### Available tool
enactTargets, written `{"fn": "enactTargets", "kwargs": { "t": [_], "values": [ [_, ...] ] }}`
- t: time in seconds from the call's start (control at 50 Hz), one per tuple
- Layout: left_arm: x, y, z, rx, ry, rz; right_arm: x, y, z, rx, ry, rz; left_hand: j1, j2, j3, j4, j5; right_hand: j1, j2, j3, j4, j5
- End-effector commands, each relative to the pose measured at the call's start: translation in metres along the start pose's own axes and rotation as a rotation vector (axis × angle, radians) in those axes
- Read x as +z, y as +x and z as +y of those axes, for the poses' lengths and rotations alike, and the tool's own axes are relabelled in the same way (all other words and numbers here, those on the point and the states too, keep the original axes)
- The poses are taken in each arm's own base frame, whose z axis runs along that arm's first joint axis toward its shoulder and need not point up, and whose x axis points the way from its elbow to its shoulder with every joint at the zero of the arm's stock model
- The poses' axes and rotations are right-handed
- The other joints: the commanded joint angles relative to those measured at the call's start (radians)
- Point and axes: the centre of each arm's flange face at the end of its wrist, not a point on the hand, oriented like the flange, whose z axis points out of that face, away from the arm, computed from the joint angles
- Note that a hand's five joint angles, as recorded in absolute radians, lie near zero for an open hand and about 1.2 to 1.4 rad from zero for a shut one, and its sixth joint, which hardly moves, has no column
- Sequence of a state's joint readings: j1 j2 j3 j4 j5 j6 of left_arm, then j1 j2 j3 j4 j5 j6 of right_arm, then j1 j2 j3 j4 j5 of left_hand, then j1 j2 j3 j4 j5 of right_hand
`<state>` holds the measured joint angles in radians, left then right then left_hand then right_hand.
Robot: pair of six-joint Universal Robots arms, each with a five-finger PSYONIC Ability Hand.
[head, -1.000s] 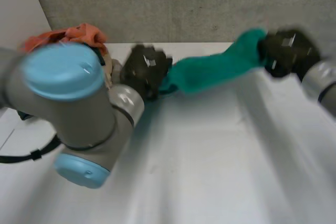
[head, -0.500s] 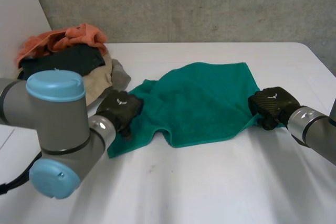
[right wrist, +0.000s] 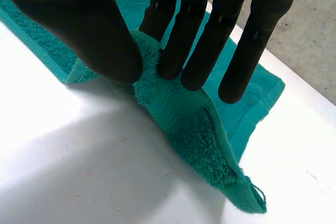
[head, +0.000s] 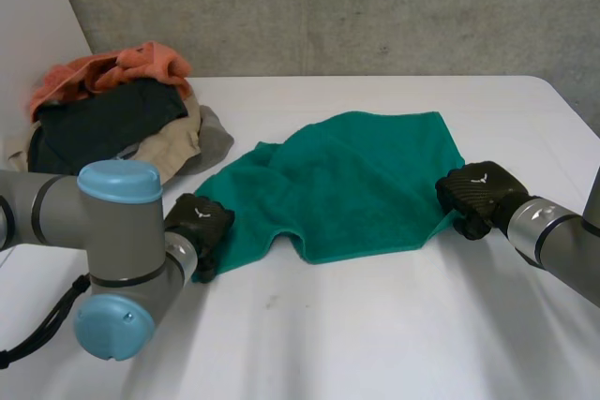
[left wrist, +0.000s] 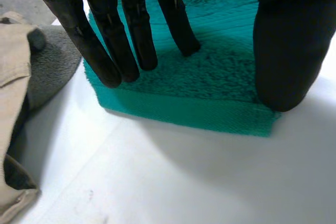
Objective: Fold the laundry.
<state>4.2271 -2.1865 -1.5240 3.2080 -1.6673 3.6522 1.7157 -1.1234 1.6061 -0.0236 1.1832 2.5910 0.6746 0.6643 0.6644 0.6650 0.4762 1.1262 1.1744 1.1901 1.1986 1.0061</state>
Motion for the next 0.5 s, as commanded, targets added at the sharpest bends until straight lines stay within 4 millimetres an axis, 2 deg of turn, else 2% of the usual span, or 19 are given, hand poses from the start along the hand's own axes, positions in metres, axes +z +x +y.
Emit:
{"fn": "enactTargets", "kwargs": {
  "t": [0.02, 0.14, 0.22, 0.3, 0.38, 0.44, 0.5],
  "values": [
    [0.009, -0.004, -0.006, 0.017, 0.043, -0.038, -0.001, -0.003, 0.0, -0.003, 0.004, -0.009, 0.261, 0.271, 0.271, 0.27, 0.285, 0.27, 0.222, 0.206, 0.198, 0.216],
    [0.017, -0.01, -0.017, 0.019, 0.098, -0.075, -0.002, -0.005, -0.001, -0.008, 0.005, -0.015, 0.487, 0.497, 0.497, 0.496, 0.51, 0.27, 0.222, 0.206, 0.198, 0.216],
    [0.025, -0.01, -0.019, 0.028, 0.106, -0.081, -0.002, -0.005, 0.0, -0.011, 0.005, -0.018, 0.551, 0.562, 0.562, 0.561, 0.575, 0.27, 0.222, 0.206, 0.198, 0.216],
    [0.034, -0.01, -0.018, 0.057, 0.104, -0.083, -0.002, -0.004, 0.0, -0.01, 0.004, -0.016, 0.721, 0.731, 0.731, 0.731, 0.745, 0.27, 0.222, 0.206, 0.198, 0.216],
    [0.039, -0.013, -0.02, 0.076, 0.1, -0.085, -0.002, -0.002, -0.002, -0.011, 0.009, -0.012, 0.722, 0.732, 0.732, 0.731, 0.746, 0.27, 0.222, 0.206, 0.198, 0.216],
    [0.034, -0.018, -0.026, 0.072, 0.1, -0.083, -0.004, 0.001, -0.006, -0.014, 0.016, -0.001, 0.722, 0.732, 0.732, 0.731, 0.746, 0.27, 0.222, 0.206, 0.198, 0.216],
    [0.016, -0.027, -0.041, 0.042, 0.122, -0.073, -0.009, 0.012, -0.019, -0.026, 0.041, 0.03, 0.722, 0.732, 0.732, 0.731, 0.746, 0.27, 0.222, 0.206, 0.198, 0.216]
  ]
}}
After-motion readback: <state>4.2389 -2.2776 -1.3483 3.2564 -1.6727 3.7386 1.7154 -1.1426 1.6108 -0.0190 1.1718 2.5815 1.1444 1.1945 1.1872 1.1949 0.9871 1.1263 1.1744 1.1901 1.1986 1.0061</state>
